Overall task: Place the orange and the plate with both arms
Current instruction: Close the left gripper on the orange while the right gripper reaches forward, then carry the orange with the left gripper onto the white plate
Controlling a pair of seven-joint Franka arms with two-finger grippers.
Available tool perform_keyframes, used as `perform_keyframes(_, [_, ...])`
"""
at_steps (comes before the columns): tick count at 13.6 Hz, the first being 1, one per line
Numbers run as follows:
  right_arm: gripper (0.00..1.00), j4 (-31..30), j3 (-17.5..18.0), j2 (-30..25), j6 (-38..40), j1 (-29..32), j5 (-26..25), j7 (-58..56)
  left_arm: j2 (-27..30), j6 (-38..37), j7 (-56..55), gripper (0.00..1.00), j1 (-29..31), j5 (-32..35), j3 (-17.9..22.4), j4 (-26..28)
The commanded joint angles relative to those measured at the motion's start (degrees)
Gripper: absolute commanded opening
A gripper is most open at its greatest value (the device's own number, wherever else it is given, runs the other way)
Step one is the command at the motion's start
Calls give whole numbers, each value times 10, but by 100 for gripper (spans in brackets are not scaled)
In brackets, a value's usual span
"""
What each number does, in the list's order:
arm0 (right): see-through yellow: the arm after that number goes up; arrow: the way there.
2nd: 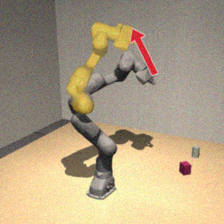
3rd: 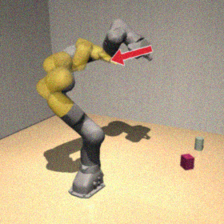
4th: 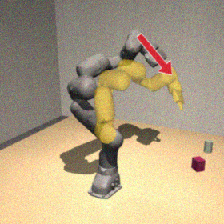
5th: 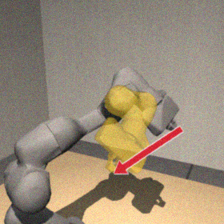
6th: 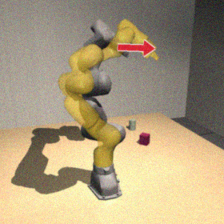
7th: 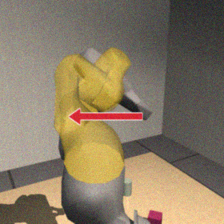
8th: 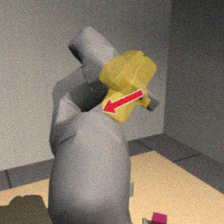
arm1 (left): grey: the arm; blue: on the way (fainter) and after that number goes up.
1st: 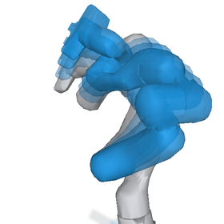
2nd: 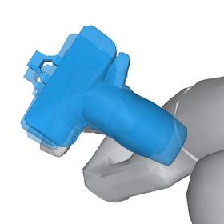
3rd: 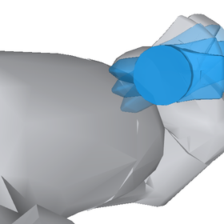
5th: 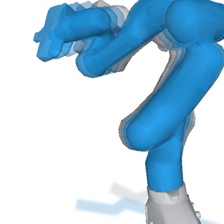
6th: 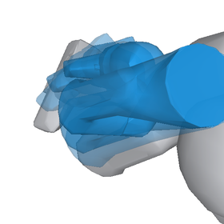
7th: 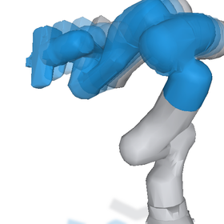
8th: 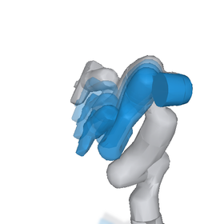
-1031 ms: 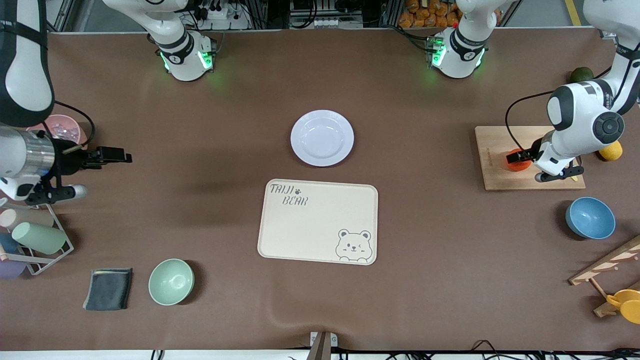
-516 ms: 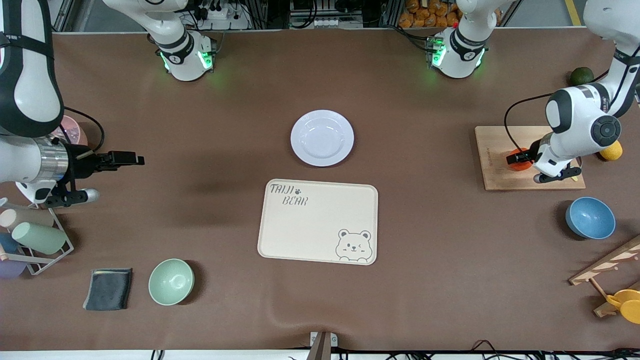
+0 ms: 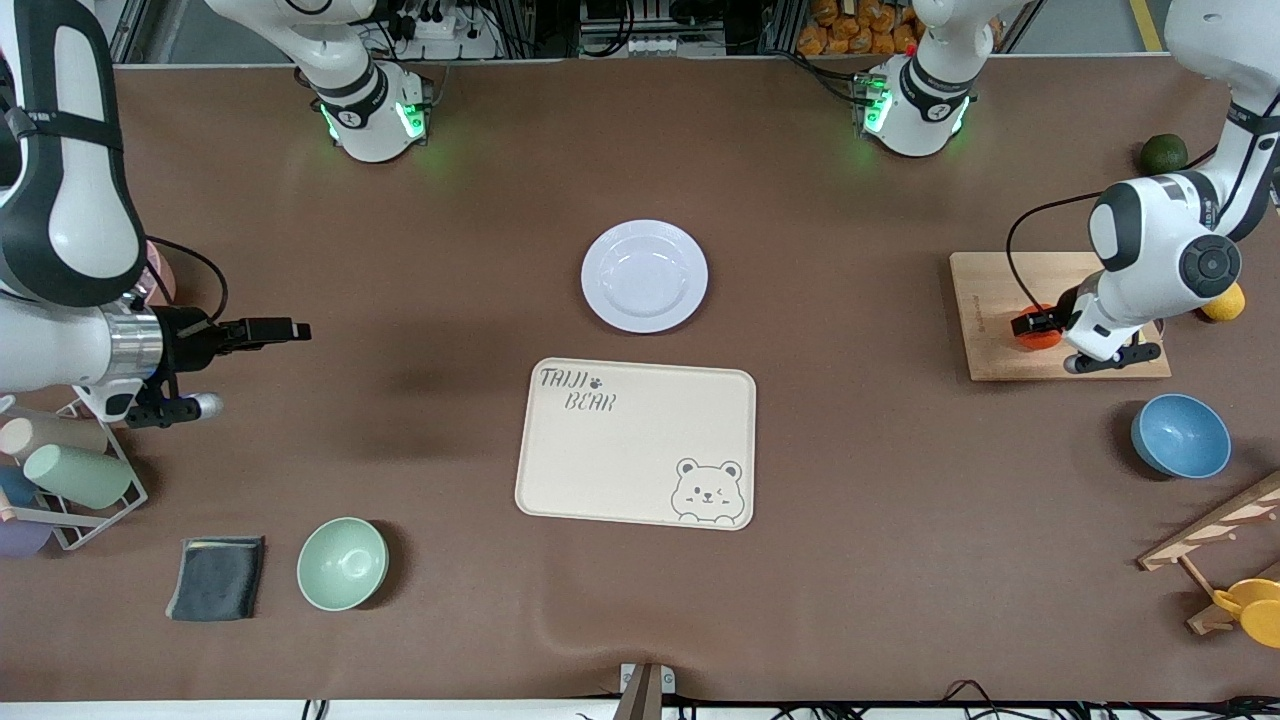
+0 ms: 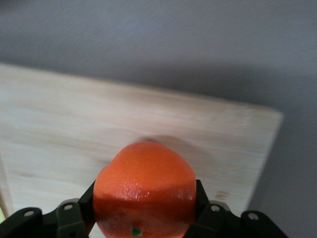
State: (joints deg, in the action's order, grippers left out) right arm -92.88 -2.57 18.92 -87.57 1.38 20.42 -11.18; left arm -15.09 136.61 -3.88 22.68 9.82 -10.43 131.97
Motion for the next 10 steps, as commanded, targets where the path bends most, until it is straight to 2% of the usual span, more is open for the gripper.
perform_keyframes(1, [100,-10,5,1,-1,4,42,2,4,-114,-11,25,4,-33,-60,-87])
perform_keyframes(3, [100,-34,5,3,-4,7,80,1,4,-198,-58,25,3,-62,-119,-155])
perform_keyframes(6, [100,-45,5,4,-20,8,82,1,-3,-267,-189,26,-17,-63,-205,-221])
perform_keyframes(8, [100,-45,5,7,-23,6,84,1,-4,-272,-289,26,-66,-75,-230,-231])
perform_keyframes(10, [100,-46,5,14,-24,4,90,1,-16,-268,-373,26,-146,-93,-231,-239])
